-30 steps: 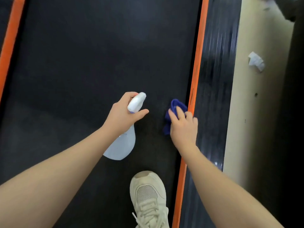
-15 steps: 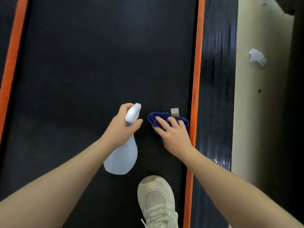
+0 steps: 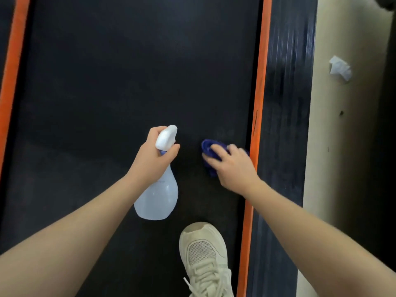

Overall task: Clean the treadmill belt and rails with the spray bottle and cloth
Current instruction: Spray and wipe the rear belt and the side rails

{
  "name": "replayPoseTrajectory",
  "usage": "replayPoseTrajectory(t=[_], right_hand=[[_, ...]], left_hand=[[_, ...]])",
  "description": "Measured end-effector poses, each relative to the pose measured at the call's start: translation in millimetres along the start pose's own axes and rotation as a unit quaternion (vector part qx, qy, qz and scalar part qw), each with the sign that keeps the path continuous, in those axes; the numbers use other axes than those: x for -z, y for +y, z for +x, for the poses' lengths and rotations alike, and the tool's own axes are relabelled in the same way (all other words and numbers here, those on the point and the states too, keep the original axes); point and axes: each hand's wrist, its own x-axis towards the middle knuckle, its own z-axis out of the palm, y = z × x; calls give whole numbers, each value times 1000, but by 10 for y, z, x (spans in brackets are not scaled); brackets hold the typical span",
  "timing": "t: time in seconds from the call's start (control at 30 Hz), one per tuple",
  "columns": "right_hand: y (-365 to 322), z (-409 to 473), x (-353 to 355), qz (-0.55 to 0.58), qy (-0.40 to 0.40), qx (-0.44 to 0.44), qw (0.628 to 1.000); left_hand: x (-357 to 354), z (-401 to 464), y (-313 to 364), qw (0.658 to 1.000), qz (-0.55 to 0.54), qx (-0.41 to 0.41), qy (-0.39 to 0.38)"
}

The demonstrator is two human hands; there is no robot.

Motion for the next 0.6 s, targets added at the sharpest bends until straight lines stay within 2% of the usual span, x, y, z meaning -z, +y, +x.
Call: replayPoseTrajectory(t=[0.1,0.13,0.2,0.27,0.37,0.5,0.6], right_hand=[[114,321,10,-27,44,-152,987],[47,340,15,-24,47,-179,982],[-159,191,-5,-18,31,-158,987],[-295,-69,-31,-8,16,-76,997],[-102,-61,-8,-36,-3,-18,999],[189,375,42,-91,28,-163,982],[46,247,30,-76,13,-194,978]], left_hand=[[-33,-29,29,1000,0,-4,-4],[-36,-52,37,1000,1,-3,-5],[-25,-102,57,1000,6,-3,-14],[-6,-141,93,1000,15,-6,-25],[-20,-161,103,999,18,-12,-33],[-81,-162,102,999,15,-19,-26],[-106,-196,145,998,35,-25,-42]])
